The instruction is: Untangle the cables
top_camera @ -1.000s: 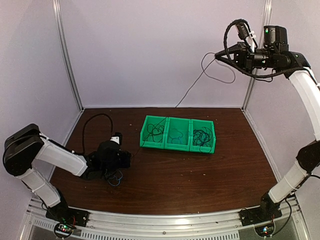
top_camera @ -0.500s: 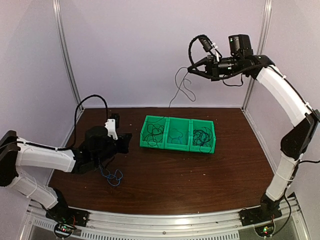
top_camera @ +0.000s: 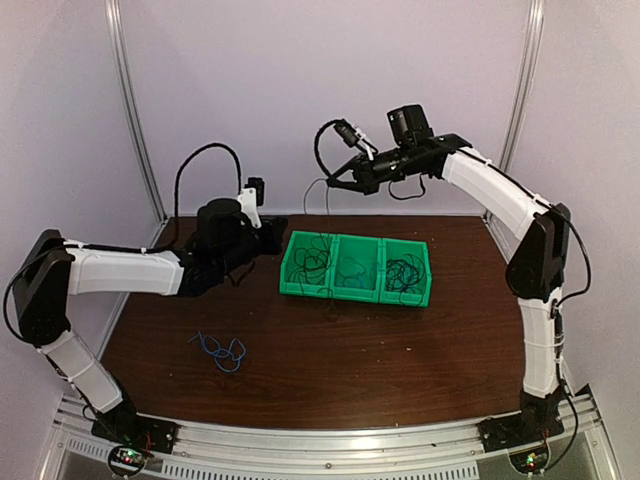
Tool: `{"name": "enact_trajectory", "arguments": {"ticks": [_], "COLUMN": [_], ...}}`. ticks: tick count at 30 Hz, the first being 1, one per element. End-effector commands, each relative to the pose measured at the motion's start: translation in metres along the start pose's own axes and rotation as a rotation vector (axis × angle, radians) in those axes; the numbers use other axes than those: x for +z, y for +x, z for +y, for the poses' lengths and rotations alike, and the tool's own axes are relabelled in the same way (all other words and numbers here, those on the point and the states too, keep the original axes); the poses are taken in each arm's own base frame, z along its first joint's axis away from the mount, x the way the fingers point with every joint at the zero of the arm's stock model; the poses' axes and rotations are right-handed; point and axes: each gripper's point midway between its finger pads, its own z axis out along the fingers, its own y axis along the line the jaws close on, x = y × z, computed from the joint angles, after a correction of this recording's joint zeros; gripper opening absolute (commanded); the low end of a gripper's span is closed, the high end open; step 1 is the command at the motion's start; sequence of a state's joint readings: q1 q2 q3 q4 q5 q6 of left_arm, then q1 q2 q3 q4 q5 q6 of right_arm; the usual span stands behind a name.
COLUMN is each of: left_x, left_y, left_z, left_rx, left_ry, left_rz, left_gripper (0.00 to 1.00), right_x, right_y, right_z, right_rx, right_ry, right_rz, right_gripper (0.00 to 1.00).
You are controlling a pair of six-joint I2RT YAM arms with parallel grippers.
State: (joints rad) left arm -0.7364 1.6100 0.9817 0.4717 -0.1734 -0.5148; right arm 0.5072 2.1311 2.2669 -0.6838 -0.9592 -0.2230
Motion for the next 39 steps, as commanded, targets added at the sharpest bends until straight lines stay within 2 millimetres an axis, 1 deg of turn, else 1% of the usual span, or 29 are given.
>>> {"name": "enact_trajectory", "arguments": {"ticks": [1,3,5,7,9,10,12,13,14,16,18,20,22,24,26,31,34,37,39], "left_x": [-0.008,-0.019,-0.03,-0.042,-0.054,-0.062,-0.073,-0.078,-0.082,-0.091,-0.098,-0.103,-0.105,-0.106,-0.106,-0.109,-0.112,-0.116,-0.118], "left_y": [0.0,0.006,0.013,0.022,0.031,0.038,0.048,0.053,0.058,0.066,0.071,0.074,0.075,0.077,0.078,0.077,0.078,0.078,0.078], "left_z": [0.002,0.006,0.012,0.02,0.029,0.035,0.043,0.047,0.051,0.057,0.063,0.066,0.067,0.067,0.066,0.066,0.068,0.07,0.072], "left_rx": [-0.04,-0.055,-0.073,-0.087,-0.101,-0.107,-0.121,-0.128,-0.136,-0.154,-0.165,-0.167,-0.164,-0.16,-0.16,-0.17,-0.176,-0.174,-0.169], "left_ry": [0.008,0.004,-0.01,-0.032,-0.06,-0.075,-0.096,-0.108,-0.117,-0.134,-0.15,-0.159,-0.166,-0.166,-0.163,-0.161,-0.162,-0.17,-0.179], "left_rz": [0.0,0.013,0.029,0.048,0.061,0.072,0.088,0.096,0.102,0.112,0.114,0.12,0.126,0.139,0.146,0.143,0.137,0.135,0.132], "left_gripper": [0.0,0.01,0.06,0.09,0.1,0.11,0.11,0.11,0.11,0.11,0.12,0.12,0.12,0.12,0.12,0.12,0.12,0.12,0.13], "right_x": [-0.013,-0.02,-0.03,-0.04,-0.055,-0.065,-0.076,-0.078,-0.079,-0.078,-0.075,-0.077,-0.079,-0.077,-0.069,-0.042,-0.024,-0.004,0.008], "right_y": [-0.058,-0.071,-0.085,-0.101,-0.124,-0.139,-0.16,-0.166,-0.17,-0.171,-0.169,-0.172,-0.174,-0.173,-0.165,-0.136,-0.112,-0.08,-0.054], "right_z": [0.031,0.034,0.039,0.044,0.052,0.056,0.06,0.061,0.061,0.062,0.063,0.065,0.062,0.053,0.04,0.004,-0.013,-0.023,-0.028], "right_rx": [-0.13,-0.174,-0.22,-0.273,-0.33,-0.363,-0.396,-0.406,-0.411,-0.408,-0.402,-0.407,-0.413,-0.418,-0.415,-0.39,-0.361,-0.305,-0.258], "right_ry": [0.025,0.06,0.085,0.111,0.15,0.169,0.193,0.199,0.199,0.186,0.164,0.161,0.184,0.222,0.255,0.309,0.312,0.277,0.249], "right_rz": [-0.105,-0.127,-0.156,-0.204,-0.281,-0.324,-0.373,-0.391,-0.404,-0.41,-0.408,-0.417,-0.423,-0.416,-0.395,-0.329,-0.278,-0.216,-0.176], "right_gripper": [0.0,0.0,0.0,0.0,0.0,0.0,0.0,0.0,0.0,0.0,0.0,0.0,0.0,0.0,0.0,0.0,0.0,0.0,0.0]}}
